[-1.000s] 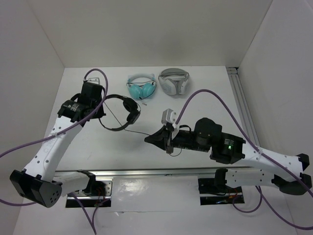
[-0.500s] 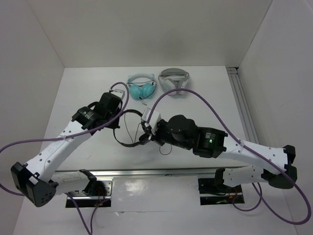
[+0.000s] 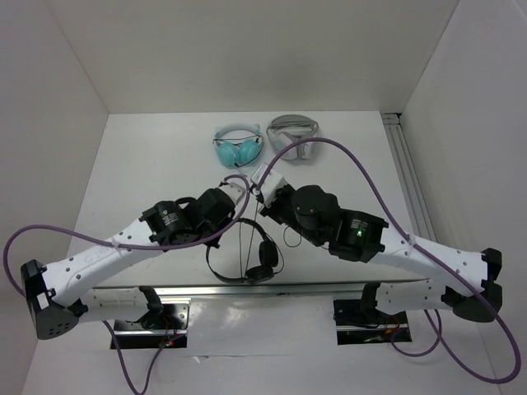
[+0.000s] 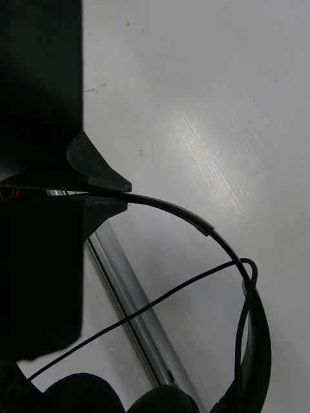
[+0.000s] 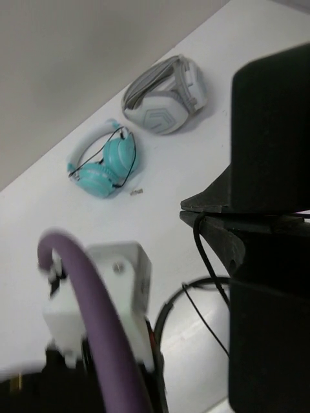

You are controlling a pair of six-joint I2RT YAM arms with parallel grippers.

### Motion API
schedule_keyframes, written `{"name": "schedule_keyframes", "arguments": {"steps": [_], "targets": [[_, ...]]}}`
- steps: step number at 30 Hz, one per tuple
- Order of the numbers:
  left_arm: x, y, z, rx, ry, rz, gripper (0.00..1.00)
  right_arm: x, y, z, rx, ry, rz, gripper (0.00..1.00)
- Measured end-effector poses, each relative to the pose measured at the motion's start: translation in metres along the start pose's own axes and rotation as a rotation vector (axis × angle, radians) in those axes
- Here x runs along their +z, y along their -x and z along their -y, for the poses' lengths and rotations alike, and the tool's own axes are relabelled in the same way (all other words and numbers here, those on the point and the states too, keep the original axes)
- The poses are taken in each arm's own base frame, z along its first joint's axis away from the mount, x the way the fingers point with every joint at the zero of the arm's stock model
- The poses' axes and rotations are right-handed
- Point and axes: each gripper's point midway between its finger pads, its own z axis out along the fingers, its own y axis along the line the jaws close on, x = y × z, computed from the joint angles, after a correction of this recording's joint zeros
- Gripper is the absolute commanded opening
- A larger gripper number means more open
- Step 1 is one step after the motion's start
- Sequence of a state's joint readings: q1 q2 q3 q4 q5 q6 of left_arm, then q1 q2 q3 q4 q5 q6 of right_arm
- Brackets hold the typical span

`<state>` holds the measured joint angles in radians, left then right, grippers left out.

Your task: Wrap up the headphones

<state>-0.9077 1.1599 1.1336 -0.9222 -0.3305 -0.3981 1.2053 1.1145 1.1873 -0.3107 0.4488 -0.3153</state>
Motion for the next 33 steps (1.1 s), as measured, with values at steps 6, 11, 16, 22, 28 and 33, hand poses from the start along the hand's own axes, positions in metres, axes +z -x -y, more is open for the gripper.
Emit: {"name": "schedule_keyframes", "arguments": {"steps": [6, 11, 16, 22, 28, 33], "targets": [[-0.015, -0.004, 0.018, 0.034, -0.034, 0.038, 0.00, 0.017, -0.028, 0.027, -0.001, -0.083, -0.067, 0.00], [-0.032, -0.003, 0.032, 0.057, -0.103, 0.084, 0.00, 0.025, -0.040, 0.027, 0.015, -0.041, -0.074, 0.00], [-0.045, 0.004, 0.036, 0.055, -0.150, 0.114, 0.00, 0.029, -0.035, 0.023, 0.053, 0.031, -0.036, 0.00], [-0.068, 0.024, 0.042, 0.082, -0.210, 0.169, 0.00, 0.034, -0.028, 0.023, 0.092, 0.070, 0.005, 0.00], [-0.083, 0.037, 0.046, 0.098, -0.250, 0.216, 0.00, 0.048, -0.036, 0.022, 0.137, 0.135, 0.003, 0.00], [-0.087, 0.039, 0.043, 0.103, -0.243, 0.231, 0.00, 0.058, -0.048, 0.013, 0.176, 0.214, -0.020, 0.05]]}}
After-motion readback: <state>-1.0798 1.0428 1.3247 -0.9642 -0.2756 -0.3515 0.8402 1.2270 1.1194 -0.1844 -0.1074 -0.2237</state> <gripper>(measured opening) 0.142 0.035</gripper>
